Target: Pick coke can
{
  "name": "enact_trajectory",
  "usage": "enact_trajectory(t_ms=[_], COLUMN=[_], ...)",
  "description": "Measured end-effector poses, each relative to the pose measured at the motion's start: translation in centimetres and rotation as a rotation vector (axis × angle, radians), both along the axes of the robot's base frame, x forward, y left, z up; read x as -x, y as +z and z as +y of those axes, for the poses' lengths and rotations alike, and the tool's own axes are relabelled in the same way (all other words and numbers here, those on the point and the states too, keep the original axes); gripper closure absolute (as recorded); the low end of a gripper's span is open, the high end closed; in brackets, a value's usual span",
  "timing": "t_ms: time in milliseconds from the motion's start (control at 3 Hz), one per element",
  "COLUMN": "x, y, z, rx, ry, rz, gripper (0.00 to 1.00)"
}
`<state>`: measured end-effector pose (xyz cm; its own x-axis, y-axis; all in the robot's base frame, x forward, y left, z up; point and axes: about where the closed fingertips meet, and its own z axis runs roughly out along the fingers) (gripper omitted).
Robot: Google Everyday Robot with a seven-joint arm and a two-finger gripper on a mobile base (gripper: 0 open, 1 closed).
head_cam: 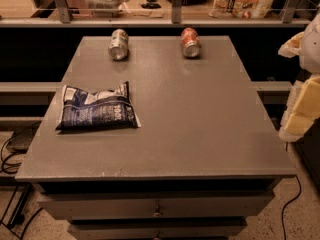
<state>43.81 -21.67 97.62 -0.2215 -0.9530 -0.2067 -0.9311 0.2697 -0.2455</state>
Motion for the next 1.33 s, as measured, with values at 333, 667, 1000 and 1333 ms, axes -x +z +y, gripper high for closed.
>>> enact_trajectory(t_ms=[333, 667, 1000, 1333], x=[0.0, -2.5, -6.5, -6.5], y=[0.0, 0.5, 1.6, 1.6], z=[0.0, 1.3, 2.5, 2.5], rx=[0.0, -0.093, -0.202, -0.203], ry=[0.0, -0.033, -0.087, -0.087], rz=[0.0, -0.078, -0.2, -0.199], gripper=[0.0, 0.0, 0.0, 0.0])
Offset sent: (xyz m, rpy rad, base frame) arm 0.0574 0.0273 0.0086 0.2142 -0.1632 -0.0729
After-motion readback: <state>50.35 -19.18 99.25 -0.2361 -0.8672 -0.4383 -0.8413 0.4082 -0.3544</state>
